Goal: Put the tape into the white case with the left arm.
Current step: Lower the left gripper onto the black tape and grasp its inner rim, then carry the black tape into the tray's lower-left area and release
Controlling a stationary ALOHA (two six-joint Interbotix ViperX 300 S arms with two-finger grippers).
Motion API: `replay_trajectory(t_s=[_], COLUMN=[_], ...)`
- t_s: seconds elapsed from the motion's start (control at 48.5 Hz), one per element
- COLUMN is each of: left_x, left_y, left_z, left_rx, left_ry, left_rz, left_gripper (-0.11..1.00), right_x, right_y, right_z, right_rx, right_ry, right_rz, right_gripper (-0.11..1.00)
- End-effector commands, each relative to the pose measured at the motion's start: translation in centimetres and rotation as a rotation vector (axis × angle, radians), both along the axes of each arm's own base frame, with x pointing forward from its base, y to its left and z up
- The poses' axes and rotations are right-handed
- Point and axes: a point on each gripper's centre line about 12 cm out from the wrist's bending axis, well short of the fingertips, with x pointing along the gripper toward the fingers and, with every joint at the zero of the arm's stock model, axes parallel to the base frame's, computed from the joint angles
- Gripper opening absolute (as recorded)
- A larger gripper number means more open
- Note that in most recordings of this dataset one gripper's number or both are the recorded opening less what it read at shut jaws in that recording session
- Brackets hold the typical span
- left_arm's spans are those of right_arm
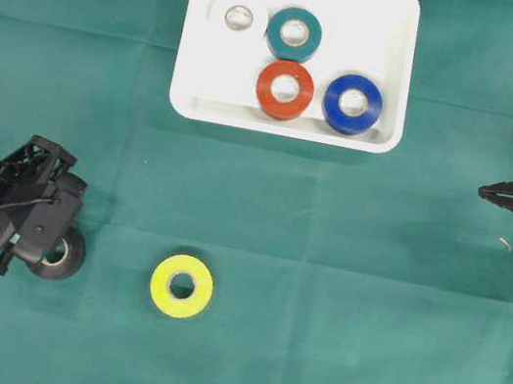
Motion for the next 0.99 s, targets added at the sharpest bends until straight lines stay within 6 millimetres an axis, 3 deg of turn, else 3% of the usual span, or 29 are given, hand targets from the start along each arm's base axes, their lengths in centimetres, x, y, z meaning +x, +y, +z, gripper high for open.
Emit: replay_trajectory(t_s=[0.0, 0.268, 0.475, 0.97], left_x=[1.1, 2.4, 2.7, 7.0], left_y=[-0.6, -1.2, -0.5, 8.3], left_z=[1.8, 5.1, 6.1, 7.5], left_rx=[-0.031, -0.066, -0.065, -0.043], left_ry=[-0.063, -0.123, -0.136, -0.186], left_rz=[0.001, 0.008, 0.029, 0.359], left_gripper=[0.22, 0.22, 0.22, 0.22], right_x=[0.2, 0.2, 0.2, 0.2], right_y=[0.0, 0.0, 0.0, 0.0], right_z=[0.5, 0.4, 0.5, 0.4], right_rx=[0.000, 0.000, 0.000, 0.001], right_ry=[-0.015, -0.014, -0.015, -0.014], right_rz=[-0.001, -0.003, -0.003, -0.003], right_gripper=[-0.09, -0.09, -0.09, -0.09])
